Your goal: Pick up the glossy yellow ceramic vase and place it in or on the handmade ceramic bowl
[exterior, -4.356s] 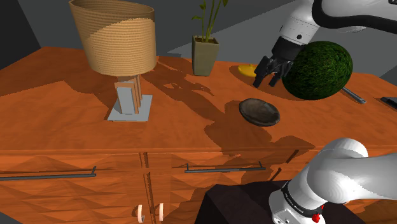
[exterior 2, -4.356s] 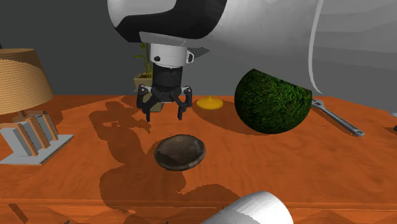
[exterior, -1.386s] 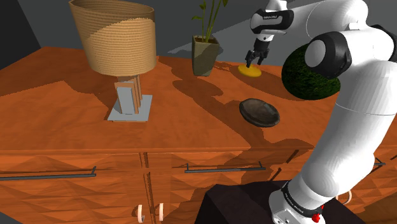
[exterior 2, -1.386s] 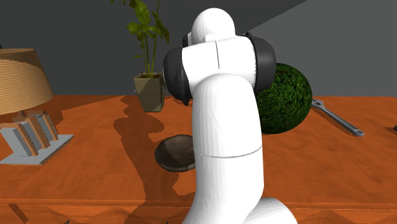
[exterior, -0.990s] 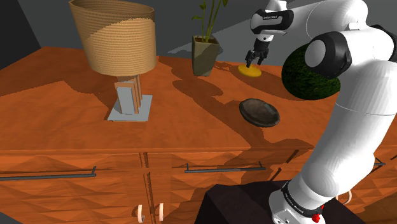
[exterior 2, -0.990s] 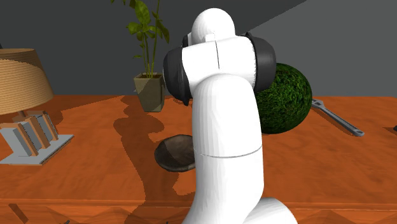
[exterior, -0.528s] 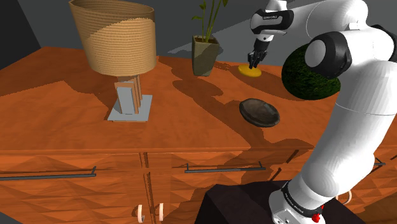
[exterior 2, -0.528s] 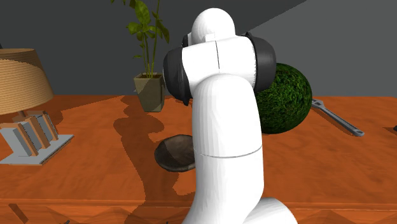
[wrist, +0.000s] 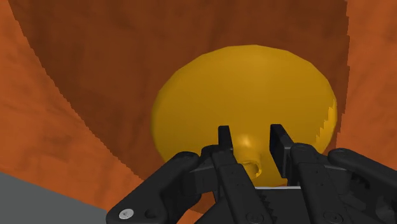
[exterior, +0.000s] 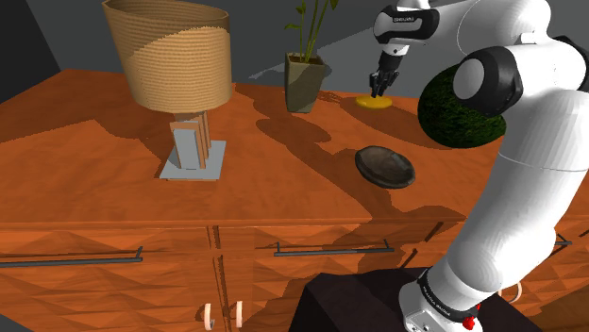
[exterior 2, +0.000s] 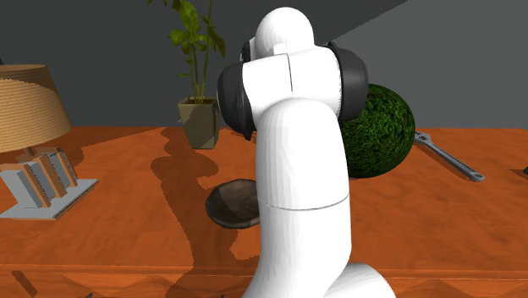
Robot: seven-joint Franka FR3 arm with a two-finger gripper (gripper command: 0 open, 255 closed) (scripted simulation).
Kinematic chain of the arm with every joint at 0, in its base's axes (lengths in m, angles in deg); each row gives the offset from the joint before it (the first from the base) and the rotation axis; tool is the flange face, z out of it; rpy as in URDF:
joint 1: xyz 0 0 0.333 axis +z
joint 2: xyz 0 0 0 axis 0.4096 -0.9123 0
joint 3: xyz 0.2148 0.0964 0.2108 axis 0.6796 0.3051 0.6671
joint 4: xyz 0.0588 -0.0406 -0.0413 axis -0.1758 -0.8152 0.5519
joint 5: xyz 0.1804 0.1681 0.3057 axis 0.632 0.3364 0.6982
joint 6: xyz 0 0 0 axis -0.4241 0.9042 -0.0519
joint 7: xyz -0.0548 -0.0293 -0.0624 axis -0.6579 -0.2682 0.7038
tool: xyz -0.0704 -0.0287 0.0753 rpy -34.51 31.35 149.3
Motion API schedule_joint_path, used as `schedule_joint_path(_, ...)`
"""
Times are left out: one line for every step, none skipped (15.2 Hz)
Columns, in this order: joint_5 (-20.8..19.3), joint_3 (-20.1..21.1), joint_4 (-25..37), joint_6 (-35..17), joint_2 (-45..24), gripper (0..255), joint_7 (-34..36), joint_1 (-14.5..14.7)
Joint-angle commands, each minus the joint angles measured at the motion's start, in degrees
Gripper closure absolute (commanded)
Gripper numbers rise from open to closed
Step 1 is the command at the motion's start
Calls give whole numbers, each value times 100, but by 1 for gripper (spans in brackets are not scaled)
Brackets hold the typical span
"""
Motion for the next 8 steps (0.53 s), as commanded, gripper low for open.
schedule_joint_path(15, -2, 221, 181, -41, 255, -7, -22)
schedule_joint_path(18, -3, 310, 262, -49, 255, -9, -30)
schedule_joint_path(22, -5, 402, 344, -59, 255, -11, -39)
schedule_joint_path(26, -6, 497, 427, -71, 255, -13, -48)
schedule_joint_path(31, -8, 594, 511, -85, 255, -16, -58)
schedule_joint_path(37, -9, 694, 596, -101, 255, -19, -69)
schedule_joint_path(44, -11, 798, 682, -119, 255, -23, -80)
schedule_joint_path(52, -12, 905, 769, -139, 255, -26, -93)
